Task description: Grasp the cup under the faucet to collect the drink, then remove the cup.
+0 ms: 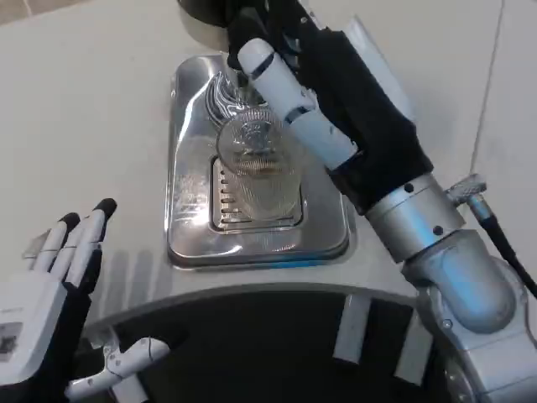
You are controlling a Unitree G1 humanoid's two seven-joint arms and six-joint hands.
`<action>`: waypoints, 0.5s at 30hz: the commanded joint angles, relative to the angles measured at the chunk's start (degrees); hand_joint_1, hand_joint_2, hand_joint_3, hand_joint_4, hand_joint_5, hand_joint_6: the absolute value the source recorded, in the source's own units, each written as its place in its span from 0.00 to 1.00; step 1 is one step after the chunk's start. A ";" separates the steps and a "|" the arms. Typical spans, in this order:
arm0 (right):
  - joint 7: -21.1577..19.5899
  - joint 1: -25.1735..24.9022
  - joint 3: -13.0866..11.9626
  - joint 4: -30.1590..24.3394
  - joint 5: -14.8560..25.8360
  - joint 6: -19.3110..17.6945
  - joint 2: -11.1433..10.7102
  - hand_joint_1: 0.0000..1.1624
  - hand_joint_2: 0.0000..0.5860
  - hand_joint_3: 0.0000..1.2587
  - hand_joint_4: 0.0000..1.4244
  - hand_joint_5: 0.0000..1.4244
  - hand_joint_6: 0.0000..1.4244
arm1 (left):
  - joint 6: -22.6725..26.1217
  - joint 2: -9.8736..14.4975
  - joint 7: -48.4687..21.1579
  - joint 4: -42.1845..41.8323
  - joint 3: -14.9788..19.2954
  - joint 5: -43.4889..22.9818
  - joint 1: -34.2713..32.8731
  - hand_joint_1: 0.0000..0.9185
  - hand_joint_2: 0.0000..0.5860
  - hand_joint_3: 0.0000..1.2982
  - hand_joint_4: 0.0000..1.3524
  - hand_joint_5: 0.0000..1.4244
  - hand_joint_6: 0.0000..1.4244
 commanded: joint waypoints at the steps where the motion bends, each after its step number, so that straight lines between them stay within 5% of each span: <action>1: 0.22 -1.13 0.76 2.95 1.59 -0.63 1.75 0.17 0.87 0.00 0.00 0.00 0.00 | -0.71 0.37 0.06 1.06 0.60 -0.89 0.44 0.00 0.18 0.00 0.00 0.02 0.05; 8: 1.10 -2.85 1.22 5.79 2.74 -1.04 2.39 0.17 0.87 0.00 0.00 0.00 0.00 | -1.26 0.36 0.17 2.07 0.79 -1.41 0.08 0.00 0.18 0.00 0.00 0.04 0.06; 15: 3.50 -4.82 2.63 5.94 1.66 -0.52 0.40 0.16 0.87 0.00 0.00 0.00 0.00 | -1.69 0.25 0.45 3.39 0.68 -2.31 -0.87 0.00 0.18 0.00 0.00 0.05 0.07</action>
